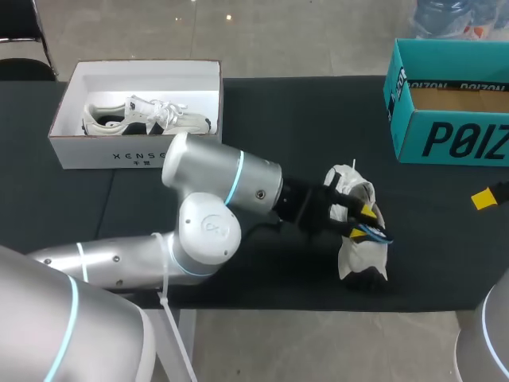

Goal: Take the shoe out of the shoebox, open the shoe tongue, remove and reinsert the insole, then place the shoe into the shoebox

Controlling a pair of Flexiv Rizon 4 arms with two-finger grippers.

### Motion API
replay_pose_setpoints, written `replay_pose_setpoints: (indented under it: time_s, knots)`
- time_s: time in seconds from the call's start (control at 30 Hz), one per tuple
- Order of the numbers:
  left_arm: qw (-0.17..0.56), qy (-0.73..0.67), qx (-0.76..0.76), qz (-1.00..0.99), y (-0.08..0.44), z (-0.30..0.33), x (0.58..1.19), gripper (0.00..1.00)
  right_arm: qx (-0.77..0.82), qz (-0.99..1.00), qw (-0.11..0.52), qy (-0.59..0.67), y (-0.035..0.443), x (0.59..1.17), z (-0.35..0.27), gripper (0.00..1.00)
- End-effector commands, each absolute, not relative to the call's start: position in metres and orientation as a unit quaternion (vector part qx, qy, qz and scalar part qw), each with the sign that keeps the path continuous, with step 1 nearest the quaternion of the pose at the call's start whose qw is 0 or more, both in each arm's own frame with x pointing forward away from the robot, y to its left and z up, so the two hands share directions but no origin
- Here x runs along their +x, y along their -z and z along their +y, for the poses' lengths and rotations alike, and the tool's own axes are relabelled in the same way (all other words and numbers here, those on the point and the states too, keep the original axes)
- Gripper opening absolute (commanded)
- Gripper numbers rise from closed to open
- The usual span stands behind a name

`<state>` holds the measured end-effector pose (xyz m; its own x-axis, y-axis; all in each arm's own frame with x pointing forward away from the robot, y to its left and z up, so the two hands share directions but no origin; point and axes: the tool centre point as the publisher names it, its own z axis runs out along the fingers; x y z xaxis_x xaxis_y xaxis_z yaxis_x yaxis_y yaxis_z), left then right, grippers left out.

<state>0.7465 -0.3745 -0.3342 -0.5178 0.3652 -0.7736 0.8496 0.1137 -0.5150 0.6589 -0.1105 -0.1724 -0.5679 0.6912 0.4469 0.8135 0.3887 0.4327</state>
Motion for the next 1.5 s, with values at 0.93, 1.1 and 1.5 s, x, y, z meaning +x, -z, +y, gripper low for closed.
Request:
replay_pose_setpoints:
  time_s: [0.93, 1.1, 1.5]
  knots:
    - [0.227, 0.511, 0.448, 0.698, 0.337, -0.374, 0.738, 0.00, -0.455, -0.828, 0.097, 0.314, 0.173, 0.658, -0.111, 1.00]
    - [0.228, 0.495, 0.447, 0.709, 0.344, -0.372, 0.750, 0.00, -0.455, -0.828, 0.097, 0.314, 0.173, 0.658, -0.111, 1.00]
    - [0.218, 0.477, 0.428, 0.736, 0.362, -0.371, 0.762, 0.04, -0.455, -0.828, 0.097, 0.314, 0.173, 0.658, -0.111, 1.00]
